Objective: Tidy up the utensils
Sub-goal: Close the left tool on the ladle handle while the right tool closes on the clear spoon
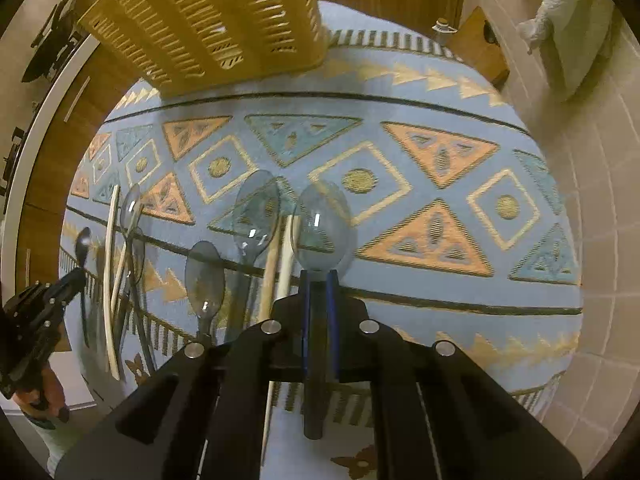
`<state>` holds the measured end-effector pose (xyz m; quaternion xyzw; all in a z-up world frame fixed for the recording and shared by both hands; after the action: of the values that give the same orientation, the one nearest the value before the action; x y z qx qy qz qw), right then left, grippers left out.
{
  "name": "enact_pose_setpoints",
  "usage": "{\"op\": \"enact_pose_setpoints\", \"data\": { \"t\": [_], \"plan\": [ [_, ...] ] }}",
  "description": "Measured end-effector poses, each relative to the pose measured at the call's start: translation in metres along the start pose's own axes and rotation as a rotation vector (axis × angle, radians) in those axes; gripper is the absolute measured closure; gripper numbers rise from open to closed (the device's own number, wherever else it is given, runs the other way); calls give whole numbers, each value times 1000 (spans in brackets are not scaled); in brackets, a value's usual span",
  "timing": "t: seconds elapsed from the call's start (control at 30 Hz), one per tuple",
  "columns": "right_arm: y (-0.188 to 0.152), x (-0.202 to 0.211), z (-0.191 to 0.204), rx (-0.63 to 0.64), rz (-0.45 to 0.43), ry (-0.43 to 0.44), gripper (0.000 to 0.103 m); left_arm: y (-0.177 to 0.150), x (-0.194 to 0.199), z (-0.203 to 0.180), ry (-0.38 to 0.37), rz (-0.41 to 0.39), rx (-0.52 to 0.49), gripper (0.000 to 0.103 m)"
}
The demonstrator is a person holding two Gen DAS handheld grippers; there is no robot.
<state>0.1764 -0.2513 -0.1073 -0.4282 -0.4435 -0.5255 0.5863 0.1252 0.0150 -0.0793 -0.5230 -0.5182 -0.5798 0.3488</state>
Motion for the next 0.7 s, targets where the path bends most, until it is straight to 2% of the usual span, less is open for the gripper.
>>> {"op": "enact_pose_setpoints", "data": {
  "t": [0.47, 0.7],
  "plan": [
    [3, -11, -5, 10, 52, -20, 96, 8, 6, -6, -60, -40, -5, 99],
    [8, -13, 2, 31, 79, -70, 95, 10, 7, -7, -72, -48, -12, 99]
  ]
}}
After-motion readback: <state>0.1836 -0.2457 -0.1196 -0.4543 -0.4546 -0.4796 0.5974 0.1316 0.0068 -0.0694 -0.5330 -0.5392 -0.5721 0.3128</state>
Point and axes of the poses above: each gripper's, at about its wrist camera, not at the fingertips, and x roughly against the way its jaws point, z to its left, y to its top, the point moved 5 cm from there along -x, roughly the way its jaws point, and after that the axes turned 15 degrees about z, right-handed, at the moved point
